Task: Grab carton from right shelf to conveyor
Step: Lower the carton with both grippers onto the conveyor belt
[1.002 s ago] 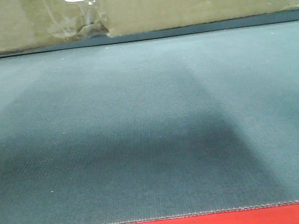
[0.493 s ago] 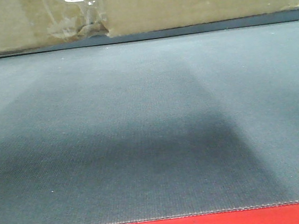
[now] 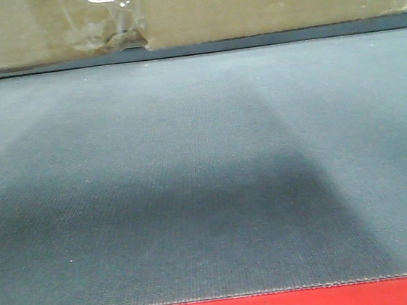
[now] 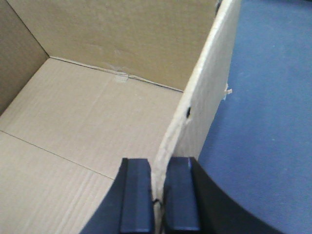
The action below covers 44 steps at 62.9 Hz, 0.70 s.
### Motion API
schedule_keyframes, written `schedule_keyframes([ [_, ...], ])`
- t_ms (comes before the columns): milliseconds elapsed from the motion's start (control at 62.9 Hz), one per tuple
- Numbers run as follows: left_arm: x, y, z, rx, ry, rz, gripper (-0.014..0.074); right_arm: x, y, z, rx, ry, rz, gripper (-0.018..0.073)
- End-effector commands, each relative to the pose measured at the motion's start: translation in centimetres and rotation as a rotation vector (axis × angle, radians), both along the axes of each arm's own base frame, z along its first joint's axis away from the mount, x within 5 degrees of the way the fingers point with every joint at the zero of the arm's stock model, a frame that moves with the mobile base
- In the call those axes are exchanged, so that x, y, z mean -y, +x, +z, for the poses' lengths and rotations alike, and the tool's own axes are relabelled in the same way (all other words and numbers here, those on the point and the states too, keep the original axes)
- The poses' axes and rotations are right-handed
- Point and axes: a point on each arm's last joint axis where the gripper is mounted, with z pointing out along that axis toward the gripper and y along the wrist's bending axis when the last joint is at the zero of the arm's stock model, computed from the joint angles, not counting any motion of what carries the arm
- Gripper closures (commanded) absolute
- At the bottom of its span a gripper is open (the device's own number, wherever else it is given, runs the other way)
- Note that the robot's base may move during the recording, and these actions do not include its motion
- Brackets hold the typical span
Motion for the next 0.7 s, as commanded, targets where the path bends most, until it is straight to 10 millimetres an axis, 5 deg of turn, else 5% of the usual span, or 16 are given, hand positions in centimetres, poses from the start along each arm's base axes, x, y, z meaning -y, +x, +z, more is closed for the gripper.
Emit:
schedule_keyframes([
  [0, 0.5, 1.3, -0.1, 0.043, 0.011, -0.022, 0.0616, 1.0, 0.4, 0.7, 0.074, -0.029, -0.047, 0.0627],
  [302, 3.9, 7.8, -4.5, -0.006, -0.052, -0.065, 0.0616, 2.5, 7.7, -3.3, -0.02, -0.074, -0.198, 0.0627],
  [541, 5.8, 12.7, -8.8, -0.033, -0.025, -0.096, 0.0616, 1.0, 14.4, -9.8, -0.149, -0.127, -0.211, 0.0627],
  [684, 5.9, 14.2, -10.7, -0.072, -0.013, -0.088, 0.0573, 0.4, 16.5, -12.8, -0.216, -0.154, -0.209, 0.0603],
])
